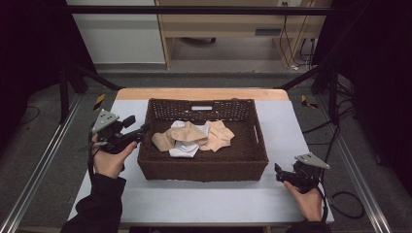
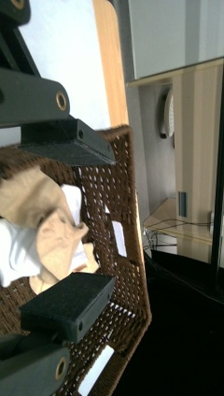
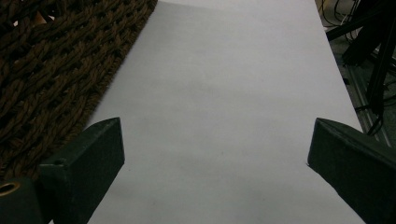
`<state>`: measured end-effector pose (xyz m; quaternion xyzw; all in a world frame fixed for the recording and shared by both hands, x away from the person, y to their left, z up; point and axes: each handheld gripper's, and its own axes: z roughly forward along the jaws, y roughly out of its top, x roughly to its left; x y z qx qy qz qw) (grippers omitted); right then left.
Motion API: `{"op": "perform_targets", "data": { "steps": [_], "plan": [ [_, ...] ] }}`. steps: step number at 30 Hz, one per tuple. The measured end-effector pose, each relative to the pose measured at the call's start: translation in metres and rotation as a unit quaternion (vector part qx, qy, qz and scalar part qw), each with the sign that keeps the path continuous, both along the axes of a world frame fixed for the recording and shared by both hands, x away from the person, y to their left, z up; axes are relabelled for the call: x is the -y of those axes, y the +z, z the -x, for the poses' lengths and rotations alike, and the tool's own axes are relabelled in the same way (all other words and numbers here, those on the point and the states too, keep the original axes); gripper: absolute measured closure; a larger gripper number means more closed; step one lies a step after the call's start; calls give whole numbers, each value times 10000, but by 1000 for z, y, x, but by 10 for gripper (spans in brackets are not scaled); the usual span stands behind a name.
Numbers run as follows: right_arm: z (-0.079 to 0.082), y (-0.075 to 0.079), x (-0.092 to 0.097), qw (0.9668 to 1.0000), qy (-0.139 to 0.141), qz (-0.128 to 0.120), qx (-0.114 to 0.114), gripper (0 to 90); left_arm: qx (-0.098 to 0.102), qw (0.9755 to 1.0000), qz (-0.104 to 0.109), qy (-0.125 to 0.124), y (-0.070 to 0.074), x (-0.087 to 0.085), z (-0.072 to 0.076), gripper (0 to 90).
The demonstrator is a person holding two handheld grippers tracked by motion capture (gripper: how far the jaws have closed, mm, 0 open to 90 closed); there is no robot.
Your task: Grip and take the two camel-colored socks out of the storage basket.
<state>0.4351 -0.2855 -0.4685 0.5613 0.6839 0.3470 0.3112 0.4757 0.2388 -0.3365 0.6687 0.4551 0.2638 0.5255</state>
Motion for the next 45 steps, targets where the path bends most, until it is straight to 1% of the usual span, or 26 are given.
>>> {"op": "perform_targets", "data": {
  "steps": [1,2,3,4,7,10,13,14,17,20,21,22,23,24,27,32,36,40,41,42,45],
  "plan": [
    [0,0,0,10000,-9,-15,-4,41,16,10000,-13,-32,2,6,-3,350],
    [0,0,0,10000,-9,-15,-4,41,16,10000,-13,-32,2,6,-3,350],
    [0,0,0,10000,-6,-11,1,42,23,10000,-23,-74,3,12,-5,350],
    [0,0,0,10000,-6,-11,1,42,23,10000,-23,-74,3,12,-5,350],
    [0,0,0,10000,-8,-6,22,41,33,9999,-90,-114,4,23,-11,350],
    [0,1,0,10000,-7,-13,27,41,31,9999,-84,-122,6,27,-14,351],
    [0,1,0,10000,-3,-18,14,42,28,9999,-98,-132,7,35,-20,351],
    [0,1,0,10000,-2,-18,19,42,28,9999,-98,-132,7,35,-20,351],
    [0,1,0,10000,1,-14,19,42,2,9998,-140,-153,6,43,-28,351],
    [-1,1,0,10000,5,-13,15,43,-16,9998,-168,-139,5,46,-32,351],
    [-1,1,0,10000,6,-13,11,43,-51,9997,-194,-119,3,49,-36,351],
    [-1,1,0,10000,5,-13,14,43,-51,9997,-194,-119,3,49,-36,351],
    [-1,1,0,10000,5,-8,23,43,-79,9996,-232,-125,0,53,-41,351],
    [-1,1,0,10000,5,-8,23,43,-79,9996,-232,-125,0,53,-41,352],
    [-1,0,0,10000,6,-5,14,44,-150,9992,-344,-124,-7,59,-48,356],
    [-1,1,0,10000,8,-17,9,45,-178,9991,-370,-113,-13,65,-54,381],
    [-1,0,0,10000,10,-13,8,46,-181,9987,-463,-64,-20,69,-60,383],
    [-1,0,0,10000,15,10,-6,46,-253,9978,-606,-19,-28,73,-65,388],
    [-1,0,0,10000,18,14,-10,46,-302,9975,-633,6,-33,75,-69,390],
    [-1,0,0,10000,18,14,-10,46,-302,9975,-633,6,-33,75,-69,390],
    [-1,0,0,10000,15,18,-10,46,-439,9967,-683,41,-40,76,-74,396]
  ]
}}
